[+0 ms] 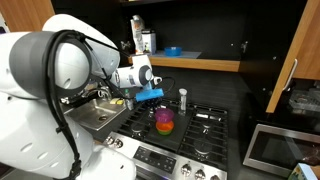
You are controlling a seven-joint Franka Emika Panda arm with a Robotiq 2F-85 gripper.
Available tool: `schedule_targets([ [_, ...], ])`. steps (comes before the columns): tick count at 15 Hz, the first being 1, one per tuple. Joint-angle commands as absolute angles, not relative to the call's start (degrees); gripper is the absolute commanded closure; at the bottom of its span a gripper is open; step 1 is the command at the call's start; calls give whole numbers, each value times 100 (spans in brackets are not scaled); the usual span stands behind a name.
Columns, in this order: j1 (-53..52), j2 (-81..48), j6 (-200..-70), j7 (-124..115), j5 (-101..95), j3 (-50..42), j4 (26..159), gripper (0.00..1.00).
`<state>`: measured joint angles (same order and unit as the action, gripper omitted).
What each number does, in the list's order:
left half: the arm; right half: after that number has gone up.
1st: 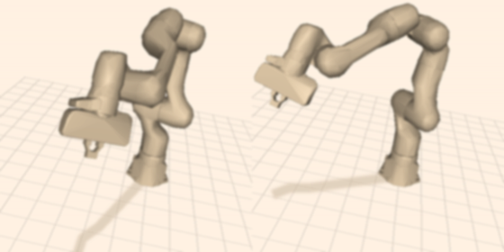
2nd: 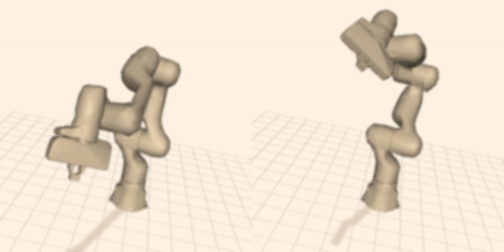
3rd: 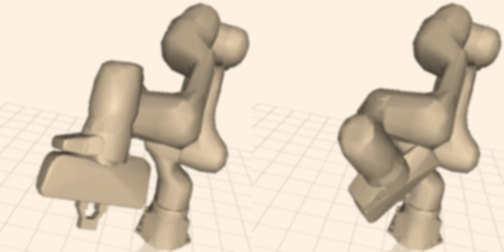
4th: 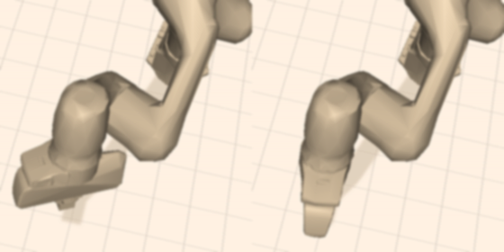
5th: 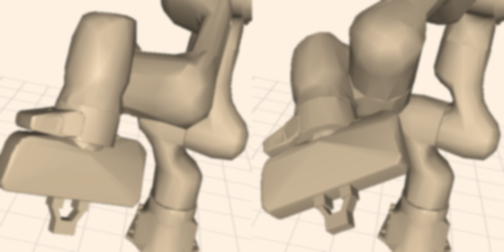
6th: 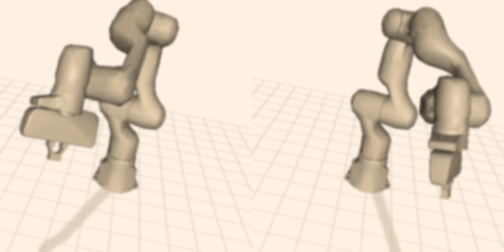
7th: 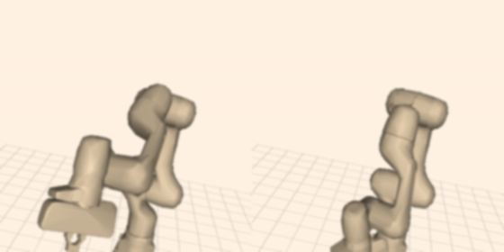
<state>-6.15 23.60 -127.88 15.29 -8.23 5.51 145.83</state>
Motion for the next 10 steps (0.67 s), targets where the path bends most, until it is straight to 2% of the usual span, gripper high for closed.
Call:
schedule_targets([
  [1, -688, 3143, -12270, 1526, -1085, 566, 14728, 99],
  [10, -892, 3768, -11715, 1582, -1200, 558, 14235, 99],
])
